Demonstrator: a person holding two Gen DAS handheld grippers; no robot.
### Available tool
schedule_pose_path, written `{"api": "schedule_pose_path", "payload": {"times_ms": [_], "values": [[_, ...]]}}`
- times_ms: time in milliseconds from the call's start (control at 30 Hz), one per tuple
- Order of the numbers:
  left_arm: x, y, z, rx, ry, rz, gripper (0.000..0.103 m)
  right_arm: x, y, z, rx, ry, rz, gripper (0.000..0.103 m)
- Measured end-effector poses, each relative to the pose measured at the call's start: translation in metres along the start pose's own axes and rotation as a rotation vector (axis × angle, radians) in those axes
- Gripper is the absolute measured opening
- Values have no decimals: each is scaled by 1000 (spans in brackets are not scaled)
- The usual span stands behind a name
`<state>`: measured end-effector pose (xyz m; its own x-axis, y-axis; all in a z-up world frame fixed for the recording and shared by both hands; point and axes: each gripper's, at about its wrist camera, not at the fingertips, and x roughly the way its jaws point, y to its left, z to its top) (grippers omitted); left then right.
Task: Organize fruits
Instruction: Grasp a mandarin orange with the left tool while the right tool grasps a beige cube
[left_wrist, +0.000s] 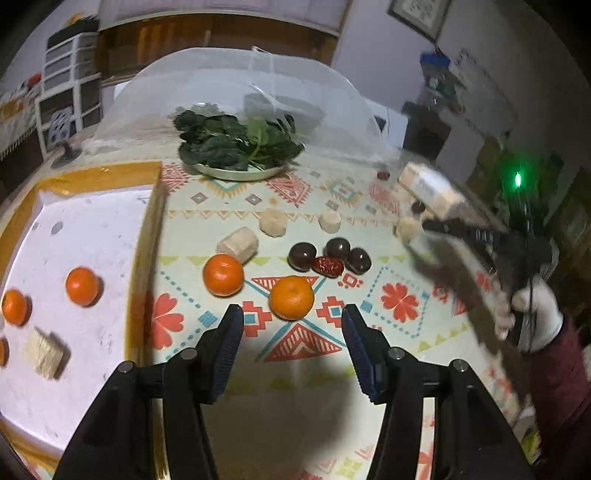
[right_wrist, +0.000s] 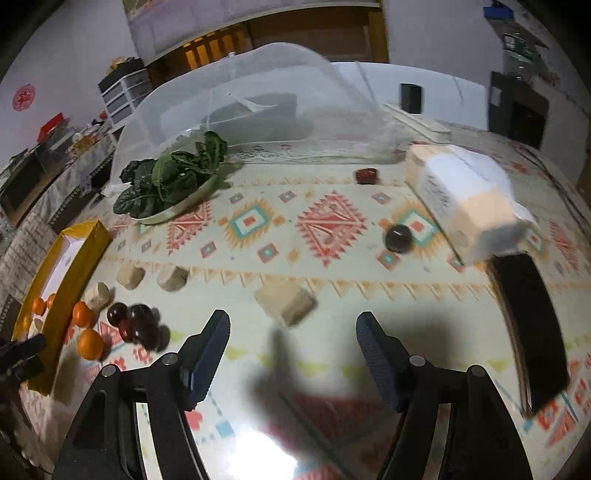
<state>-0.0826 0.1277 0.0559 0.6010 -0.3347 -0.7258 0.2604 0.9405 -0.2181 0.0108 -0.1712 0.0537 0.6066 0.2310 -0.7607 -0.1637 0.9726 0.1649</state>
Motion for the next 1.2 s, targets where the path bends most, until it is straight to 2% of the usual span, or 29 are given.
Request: {"api": "schedule_pose_path", "payload": {"times_ms": [233,367,467,533,567,633,733,833,1000,1133,1200], "values": [[36,-26,11,109,69,14,54,27,6,9,-34,29,19,75],[57,-30,19,164,79,112,54,36,3,6,-21,49,33,75],[65,-26,19,162,93,142,54,40,2,3,-11,68,47,55],[71,-21,18,142,111,154,54,41,2,-1,-8,72,36,48],[75,-15,17,114,126,145,52,40,2,-2,-11,68,29,38],[74,-9,17,85,113,142,33,37,1,-4,8,75,47,35],[66,-1,18,17,99,79,32,25,4,-10,23,65,73,35],[51,0,16,-5,59,69,32,5,14,-13,12,39,92,35],[2,13,12,-70,-27,32,32,-26,46,-15,-13,0,138,35],[-35,40,7,-126,-80,67,32,-44,98,-16,-80,-22,205,35],[-55,57,2,-151,-108,122,32,-48,128,-16,-115,-25,248,35]]}}
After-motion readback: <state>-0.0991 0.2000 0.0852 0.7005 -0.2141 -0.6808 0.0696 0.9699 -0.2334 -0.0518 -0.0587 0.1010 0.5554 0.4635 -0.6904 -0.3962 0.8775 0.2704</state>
